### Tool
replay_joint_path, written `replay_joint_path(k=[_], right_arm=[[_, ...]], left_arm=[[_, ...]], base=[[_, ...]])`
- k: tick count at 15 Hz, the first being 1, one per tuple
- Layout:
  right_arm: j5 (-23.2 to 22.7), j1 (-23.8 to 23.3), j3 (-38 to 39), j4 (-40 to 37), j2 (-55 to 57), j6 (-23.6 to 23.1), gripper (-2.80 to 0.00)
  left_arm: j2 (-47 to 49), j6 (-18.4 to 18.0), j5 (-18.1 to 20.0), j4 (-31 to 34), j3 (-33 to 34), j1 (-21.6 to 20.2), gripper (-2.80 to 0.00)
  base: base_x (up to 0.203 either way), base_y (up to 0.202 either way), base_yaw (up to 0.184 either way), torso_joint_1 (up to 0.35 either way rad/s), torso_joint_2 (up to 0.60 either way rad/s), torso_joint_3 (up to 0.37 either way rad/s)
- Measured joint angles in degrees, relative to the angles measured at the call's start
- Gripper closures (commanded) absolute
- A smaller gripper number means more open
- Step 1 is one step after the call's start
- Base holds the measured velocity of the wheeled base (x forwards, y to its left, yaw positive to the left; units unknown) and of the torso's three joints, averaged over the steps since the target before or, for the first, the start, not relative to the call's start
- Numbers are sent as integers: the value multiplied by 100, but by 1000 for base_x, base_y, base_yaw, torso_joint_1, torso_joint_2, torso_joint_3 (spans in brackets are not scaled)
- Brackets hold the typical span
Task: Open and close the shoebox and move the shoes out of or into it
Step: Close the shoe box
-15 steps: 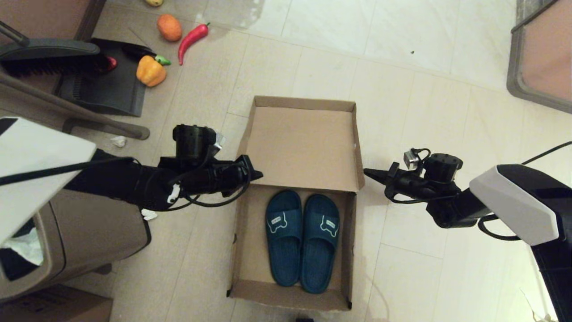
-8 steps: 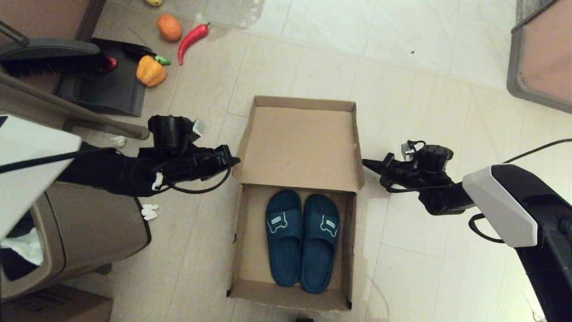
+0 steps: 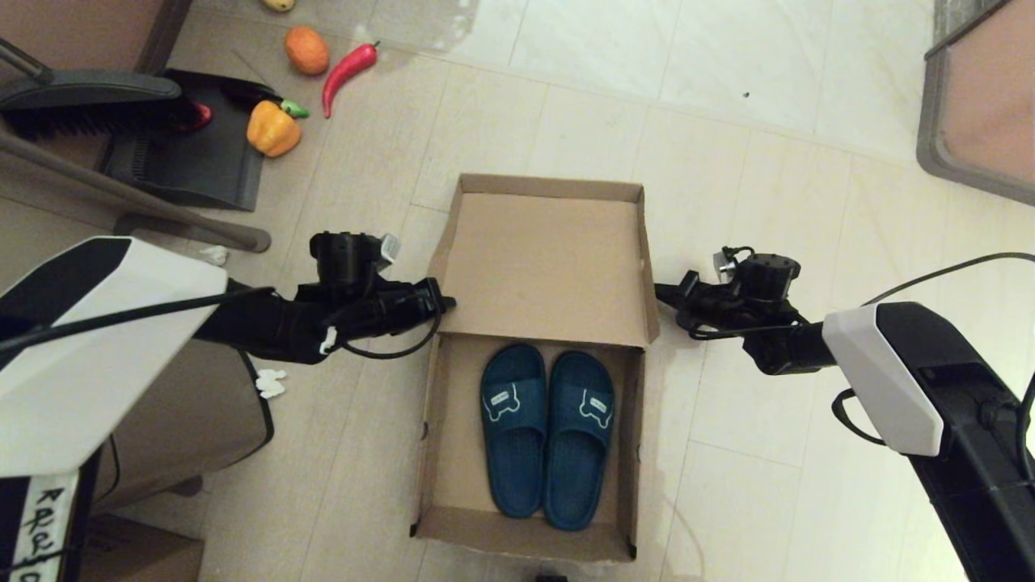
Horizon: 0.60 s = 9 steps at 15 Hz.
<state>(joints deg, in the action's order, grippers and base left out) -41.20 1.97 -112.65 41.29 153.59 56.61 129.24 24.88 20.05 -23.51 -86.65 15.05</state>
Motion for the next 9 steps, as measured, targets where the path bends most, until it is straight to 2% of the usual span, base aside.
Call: replay_joint_path(k=[9], right_arm=[[-35,-55,-11,9,-87,74,0]], left_arm=[[17,87,-11,25,38,441,0]], base=[[0,0,0,0,0,0]])
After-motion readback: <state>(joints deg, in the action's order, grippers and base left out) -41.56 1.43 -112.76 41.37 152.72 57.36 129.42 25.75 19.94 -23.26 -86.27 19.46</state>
